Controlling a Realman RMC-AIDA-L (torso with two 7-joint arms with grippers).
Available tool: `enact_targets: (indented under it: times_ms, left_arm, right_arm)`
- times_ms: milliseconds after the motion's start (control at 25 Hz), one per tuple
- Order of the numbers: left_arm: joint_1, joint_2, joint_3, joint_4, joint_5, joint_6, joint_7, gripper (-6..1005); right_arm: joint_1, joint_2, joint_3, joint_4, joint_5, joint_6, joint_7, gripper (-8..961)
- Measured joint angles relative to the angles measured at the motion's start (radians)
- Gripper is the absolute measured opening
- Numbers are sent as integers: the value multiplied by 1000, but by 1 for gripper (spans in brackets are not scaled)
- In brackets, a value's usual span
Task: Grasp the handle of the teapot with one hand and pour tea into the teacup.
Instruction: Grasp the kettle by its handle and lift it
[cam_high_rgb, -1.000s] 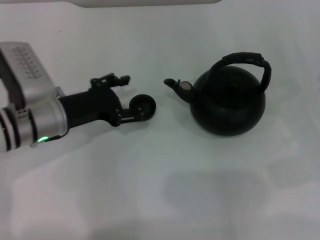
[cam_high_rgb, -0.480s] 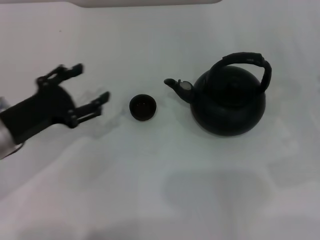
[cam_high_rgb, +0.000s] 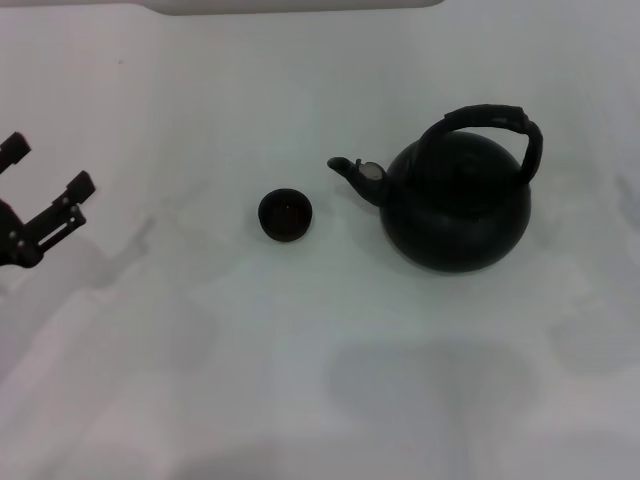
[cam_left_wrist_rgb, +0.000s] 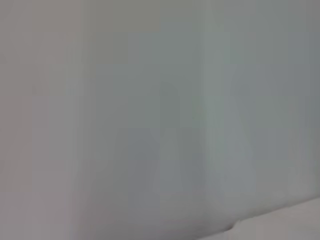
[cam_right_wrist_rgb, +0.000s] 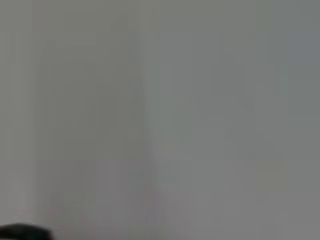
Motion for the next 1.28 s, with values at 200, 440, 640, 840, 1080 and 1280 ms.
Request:
enact_targets:
  times_ms: [200,440,640,840,1080,1280]
  left_arm:
    - [-3,3,-53,-35,24,-26,37,862]
    - [-17,3,-77,-77,35,-83,71,862]
    - [-23,4,-78,-83,36,-120,71,862]
    - [-24,1,-78,-82,37,-113,72,861]
    - [-27,-3,-74,-77,37,-78,72,861]
    - [-29,-4,-70,-80,37,-25,73,861]
  right_arm:
    - [2,3,0,-35,-157,4,100,688]
    - [-1,27,-4,-110,-244,9,153,685]
    - [4,30,-63,-170,-266,14,220,683]
    - [6,35,-113,-179,-260,30,225,681]
    - [23,46,-147,-176,-248,92,232,679]
    - [53,45,-158,-174,-207,130,238,677]
